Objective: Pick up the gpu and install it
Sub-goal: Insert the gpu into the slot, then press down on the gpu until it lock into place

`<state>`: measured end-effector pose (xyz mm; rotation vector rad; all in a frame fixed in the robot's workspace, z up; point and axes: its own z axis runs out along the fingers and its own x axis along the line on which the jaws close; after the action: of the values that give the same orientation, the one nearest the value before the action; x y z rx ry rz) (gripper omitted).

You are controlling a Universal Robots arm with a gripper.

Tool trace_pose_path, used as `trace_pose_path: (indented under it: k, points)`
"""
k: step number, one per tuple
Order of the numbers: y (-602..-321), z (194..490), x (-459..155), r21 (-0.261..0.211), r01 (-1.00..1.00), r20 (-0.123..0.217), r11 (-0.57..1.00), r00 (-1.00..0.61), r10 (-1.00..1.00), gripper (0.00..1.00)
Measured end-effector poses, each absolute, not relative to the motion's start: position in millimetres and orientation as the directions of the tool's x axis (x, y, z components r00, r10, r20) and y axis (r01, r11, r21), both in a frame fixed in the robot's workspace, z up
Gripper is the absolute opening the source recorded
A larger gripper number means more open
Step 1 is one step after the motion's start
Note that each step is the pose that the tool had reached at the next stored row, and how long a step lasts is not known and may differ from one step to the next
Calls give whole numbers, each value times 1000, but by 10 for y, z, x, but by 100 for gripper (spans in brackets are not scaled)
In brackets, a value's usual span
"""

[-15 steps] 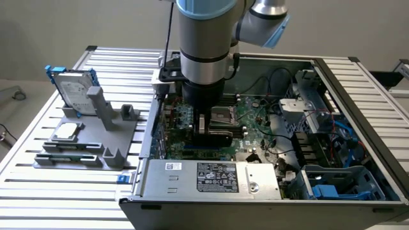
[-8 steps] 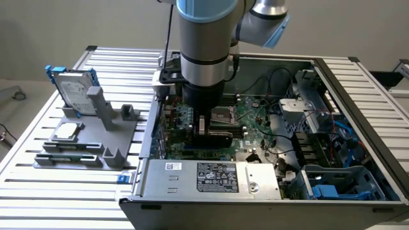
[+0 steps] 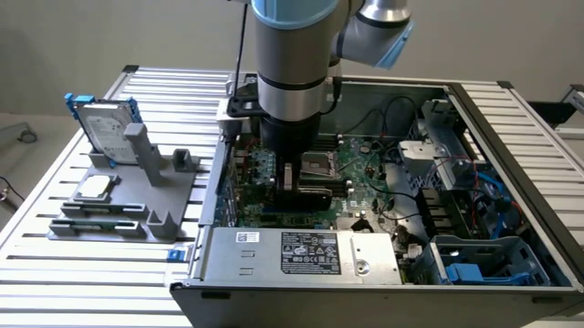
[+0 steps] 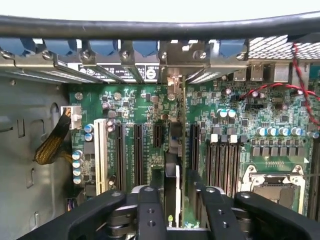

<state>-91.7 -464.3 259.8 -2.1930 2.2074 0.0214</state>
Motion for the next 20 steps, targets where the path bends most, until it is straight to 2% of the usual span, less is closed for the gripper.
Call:
trace_pose_path:
  k: [1, 2, 3, 11, 13, 15, 16, 18, 19, 20]
  points:
    - [-4643, 2632, -916, -11, -1000, -31, 7, -6, -999, 40]
    - [-4643, 2679, -916, -11, -1000, -31, 7, -6, -999, 40]
    - [-4643, 2724, -916, -11, -1000, -31, 7, -6, -999, 46]
    - [-4643, 3036, -916, -11, -1000, -31, 7, -6, -999, 46]
    - [-4643, 3038, -916, -11, -1000, -31, 7, -6, -999, 44]
    - [-4643, 3038, -916, -11, -1000, -31, 7, -6, -999, 31]
    - [-4643, 3038, -916, -11, -1000, -31, 7, -6, -999, 31]
    - [-4643, 3038, -916, -11, -1000, -31, 7, -6, -999, 20]
    - [-4643, 3038, -916, -11, -1000, -31, 7, -6, -999, 20]
    - [-4643, 3038, -916, -11, -1000, -31, 7, -6, -999, 13]
